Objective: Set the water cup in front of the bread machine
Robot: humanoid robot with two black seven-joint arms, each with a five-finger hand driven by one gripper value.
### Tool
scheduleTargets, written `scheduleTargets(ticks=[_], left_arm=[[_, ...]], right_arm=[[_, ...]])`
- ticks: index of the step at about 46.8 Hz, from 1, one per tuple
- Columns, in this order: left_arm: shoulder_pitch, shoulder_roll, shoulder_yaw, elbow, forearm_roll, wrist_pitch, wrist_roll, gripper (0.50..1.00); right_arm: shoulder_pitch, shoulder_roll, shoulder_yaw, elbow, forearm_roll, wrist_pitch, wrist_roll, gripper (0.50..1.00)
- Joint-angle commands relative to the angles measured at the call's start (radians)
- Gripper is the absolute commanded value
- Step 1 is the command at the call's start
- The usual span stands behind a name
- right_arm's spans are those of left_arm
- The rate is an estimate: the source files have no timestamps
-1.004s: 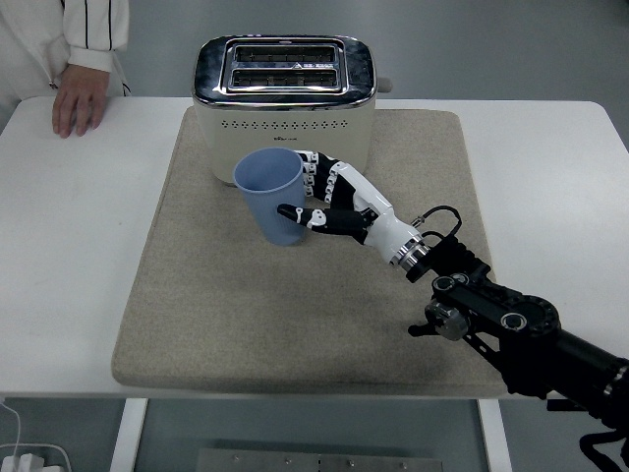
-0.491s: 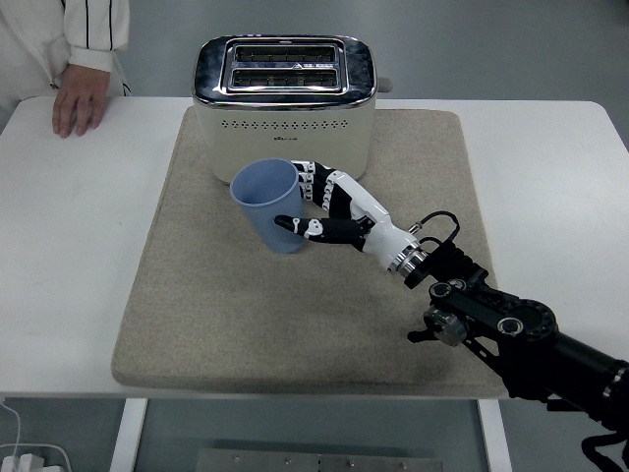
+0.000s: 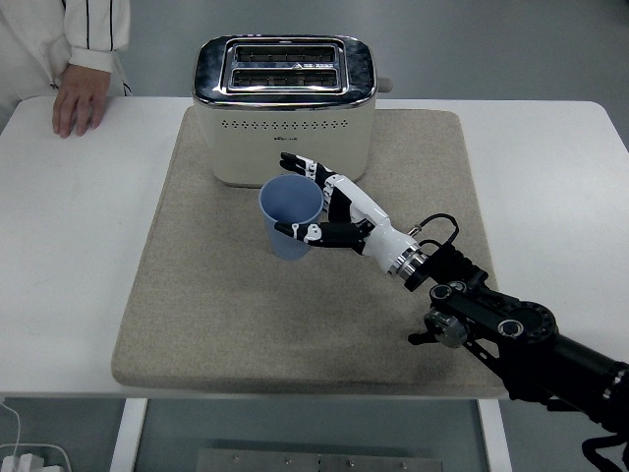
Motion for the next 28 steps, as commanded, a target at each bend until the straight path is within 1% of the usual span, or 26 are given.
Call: scheduleTargets(ticks=[1,8,13,16,25,28], left_arm=[[0.0,0.0,0.0,0.0,0.0,0.0,0.0,1.0],[0.0,0.0,0.0,0.0,0.001,0.0,0.0,1.0],[0.0,0.0,0.0,0.0,0.0,0.0,0.0,1.0],[0.0,0.0,0.0,0.0,0.001,0.0,0.0,1.0],[0.0,0.0,0.0,0.0,0.001,0.0,0.0,1.0],[0.0,0.0,0.0,0.0,0.0,0.0,0.0,1.0]], right_arm=[[0.001,-0.011,0.0,0.0,0.0,0.0,0.0,0.926],[0.004,-0.018,0.011,-0.001,0.002,0.0,0.0,0.926],[0.013,-0.063,0.023,0.0,0.006,0.009,0.0,0.926],[0.028,-0.086,0.023,0.0,0.014,0.044,0.0,0.926],[0.038,-0.155,0.007,0.0,0.003,0.194,0.0,0.924],[0.033,-0.173,0.005,0.0,0.003,0.227,0.0,0.926]])
